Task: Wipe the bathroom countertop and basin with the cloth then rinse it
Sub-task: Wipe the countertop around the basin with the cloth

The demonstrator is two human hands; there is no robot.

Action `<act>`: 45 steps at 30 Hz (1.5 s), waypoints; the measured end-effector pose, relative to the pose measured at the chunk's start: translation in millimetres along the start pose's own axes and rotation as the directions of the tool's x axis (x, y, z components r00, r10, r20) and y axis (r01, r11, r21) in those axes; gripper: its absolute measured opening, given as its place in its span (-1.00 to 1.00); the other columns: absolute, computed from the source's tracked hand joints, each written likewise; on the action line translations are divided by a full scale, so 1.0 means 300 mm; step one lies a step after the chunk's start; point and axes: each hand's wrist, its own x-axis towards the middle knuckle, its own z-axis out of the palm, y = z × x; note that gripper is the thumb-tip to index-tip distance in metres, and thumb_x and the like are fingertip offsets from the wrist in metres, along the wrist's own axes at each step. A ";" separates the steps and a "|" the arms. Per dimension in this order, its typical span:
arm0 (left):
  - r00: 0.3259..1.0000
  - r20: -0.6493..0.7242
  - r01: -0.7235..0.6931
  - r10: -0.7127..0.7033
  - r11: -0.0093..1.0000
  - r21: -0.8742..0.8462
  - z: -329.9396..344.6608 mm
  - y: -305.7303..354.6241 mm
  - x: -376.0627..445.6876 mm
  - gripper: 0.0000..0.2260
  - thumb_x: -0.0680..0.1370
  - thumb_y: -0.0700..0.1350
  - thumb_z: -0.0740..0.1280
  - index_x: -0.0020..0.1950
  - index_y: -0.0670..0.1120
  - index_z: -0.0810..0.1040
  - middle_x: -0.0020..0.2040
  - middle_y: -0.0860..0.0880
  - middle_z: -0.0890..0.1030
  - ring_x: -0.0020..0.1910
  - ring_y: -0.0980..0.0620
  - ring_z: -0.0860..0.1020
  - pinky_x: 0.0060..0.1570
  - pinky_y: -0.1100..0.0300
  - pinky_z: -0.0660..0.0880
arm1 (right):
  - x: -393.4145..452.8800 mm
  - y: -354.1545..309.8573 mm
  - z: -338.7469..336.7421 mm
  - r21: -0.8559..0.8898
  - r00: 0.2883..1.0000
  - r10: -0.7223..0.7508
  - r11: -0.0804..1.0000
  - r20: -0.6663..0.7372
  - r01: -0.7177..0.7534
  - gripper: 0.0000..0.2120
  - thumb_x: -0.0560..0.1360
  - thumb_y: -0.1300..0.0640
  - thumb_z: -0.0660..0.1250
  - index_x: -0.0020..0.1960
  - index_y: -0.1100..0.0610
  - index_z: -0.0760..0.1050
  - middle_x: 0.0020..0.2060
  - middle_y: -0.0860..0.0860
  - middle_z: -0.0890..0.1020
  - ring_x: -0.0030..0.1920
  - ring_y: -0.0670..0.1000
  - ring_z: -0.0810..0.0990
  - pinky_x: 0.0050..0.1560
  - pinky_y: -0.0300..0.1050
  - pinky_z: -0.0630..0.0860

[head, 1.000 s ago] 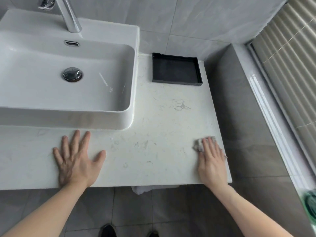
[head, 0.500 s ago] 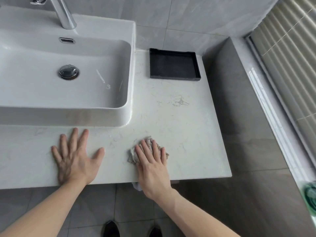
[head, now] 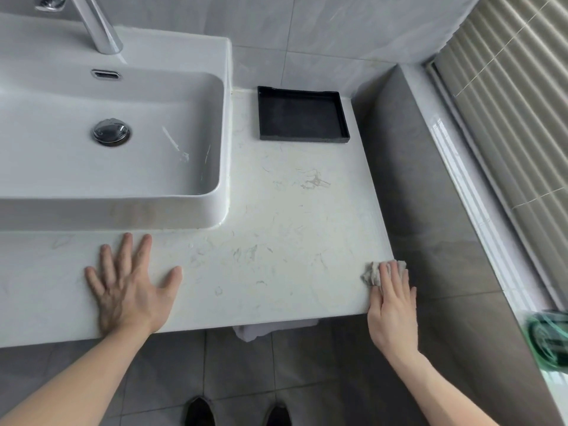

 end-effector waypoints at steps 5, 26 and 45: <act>1.000 0.001 0.000 0.000 1.000 0.003 0.002 0.000 0.001 -0.25 0.47 0.38 0.09 0.62 0.15 0.08 0.66 0.07 -0.02 0.63 -0.09 -0.14 0.56 -0.22 -0.18 | -0.100 -0.281 0.083 -0.072 0.996 -0.090 0.993 0.027 0.092 -0.44 0.67 -0.06 0.03 0.66 -0.02 0.09 0.66 0.01 0.02 0.66 0.16 -0.12 0.59 0.31 -0.03; 1.000 -0.003 -0.005 0.005 1.000 0.006 0.003 -0.010 0.007 -0.26 0.47 0.34 0.09 0.61 0.12 0.12 0.66 0.04 0.02 0.63 -0.14 -0.09 0.55 -0.25 -0.15 | 0.069 -0.153 0.007 -0.110 0.998 0.009 0.994 0.070 -0.001 -0.39 0.63 -0.18 -0.10 0.66 -0.10 0.01 0.67 -0.05 -0.02 0.66 0.09 -0.12 0.60 0.29 -0.07; 0.996 0.020 -0.079 0.083 0.986 -0.146 -0.010 -0.062 0.005 -0.34 0.45 0.12 0.07 0.59 0.12 0.24 0.65 0.05 0.10 0.63 -0.11 -0.06 0.56 -0.20 -0.17 | -0.355 -0.753 0.227 0.003 0.651 -0.722 0.670 0.233 0.742 -0.44 0.72 -0.08 -0.04 0.68 -0.03 -0.06 0.67 -0.05 -0.07 0.65 -0.03 -0.25 0.64 0.06 -0.21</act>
